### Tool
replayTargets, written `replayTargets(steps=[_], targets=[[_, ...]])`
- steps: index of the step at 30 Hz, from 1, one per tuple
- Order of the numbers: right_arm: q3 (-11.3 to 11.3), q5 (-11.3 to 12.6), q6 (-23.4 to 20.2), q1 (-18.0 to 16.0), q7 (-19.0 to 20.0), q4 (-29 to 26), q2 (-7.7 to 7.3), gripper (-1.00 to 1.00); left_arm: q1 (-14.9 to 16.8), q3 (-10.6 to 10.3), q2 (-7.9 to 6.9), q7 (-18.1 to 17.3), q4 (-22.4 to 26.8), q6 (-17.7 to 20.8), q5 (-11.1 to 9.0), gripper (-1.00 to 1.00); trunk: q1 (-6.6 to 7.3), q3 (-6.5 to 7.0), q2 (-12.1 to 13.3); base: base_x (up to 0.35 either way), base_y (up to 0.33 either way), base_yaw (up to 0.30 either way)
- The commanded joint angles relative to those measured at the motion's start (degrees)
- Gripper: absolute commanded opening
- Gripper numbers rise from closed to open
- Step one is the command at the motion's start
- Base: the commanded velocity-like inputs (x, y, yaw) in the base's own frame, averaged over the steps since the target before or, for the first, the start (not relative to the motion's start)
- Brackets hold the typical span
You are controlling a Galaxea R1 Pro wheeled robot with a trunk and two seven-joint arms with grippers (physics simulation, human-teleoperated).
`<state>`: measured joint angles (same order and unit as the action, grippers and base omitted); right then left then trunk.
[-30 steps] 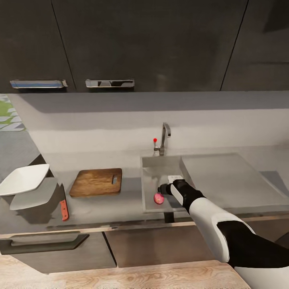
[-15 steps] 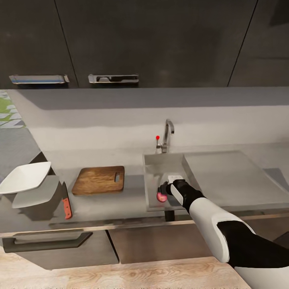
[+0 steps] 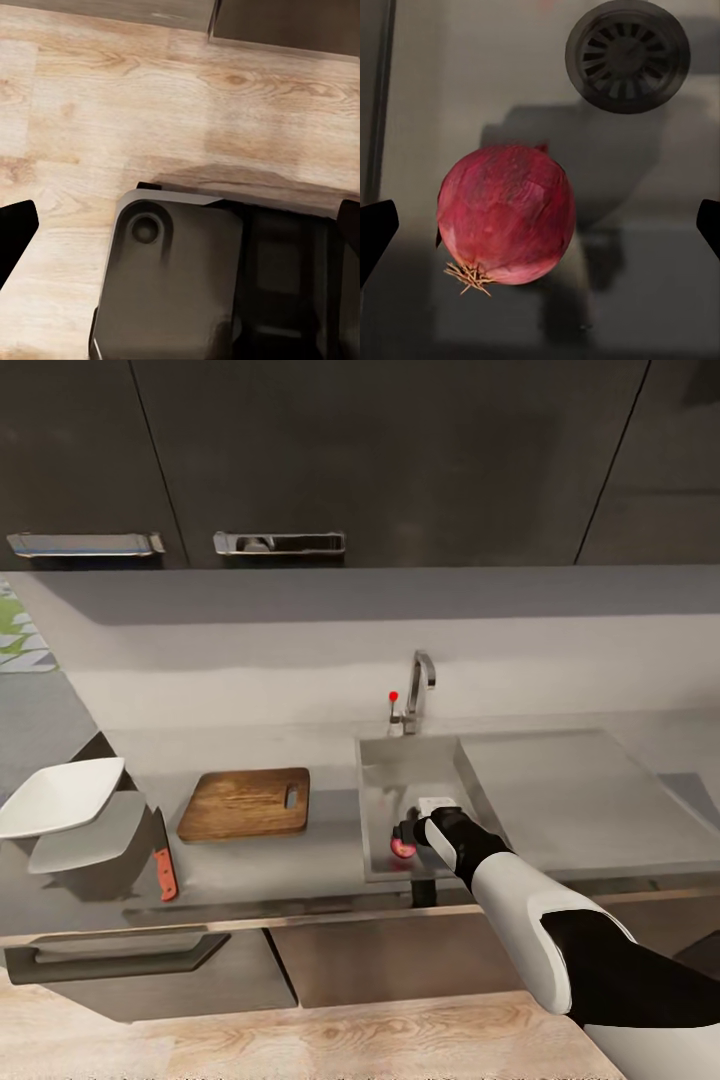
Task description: In the kitchen, take the Vidalia onion out of the sink, dice it on the chopping board with the paring knife, put the diced onion into the bowl on the countertop, then place both the paring knife and the chopping board into the sink.
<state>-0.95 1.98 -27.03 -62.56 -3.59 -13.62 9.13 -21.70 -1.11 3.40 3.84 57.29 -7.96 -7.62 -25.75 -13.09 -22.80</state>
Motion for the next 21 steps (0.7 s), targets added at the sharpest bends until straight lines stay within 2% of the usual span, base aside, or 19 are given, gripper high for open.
replayTargets(steps=[1,21], targets=[[-0.10,0.22,-0.31,-0.03,-0.27,-0.09,0.02,1.00,-0.01,-0.12,-0.01,0.20,0.01,-0.13,-0.55,1.00,-0.03,-0.19,-0.11,0.000,0.000,0.000],[-0.10,0.22,-0.31,-0.02,-0.27,-0.09,-0.42,1.00,-0.01,-0.12,0.03,0.20,-0.24,-0.13,-0.55,1.00,-0.03,-2.02,-0.11,0.000,0.000,0.000]])
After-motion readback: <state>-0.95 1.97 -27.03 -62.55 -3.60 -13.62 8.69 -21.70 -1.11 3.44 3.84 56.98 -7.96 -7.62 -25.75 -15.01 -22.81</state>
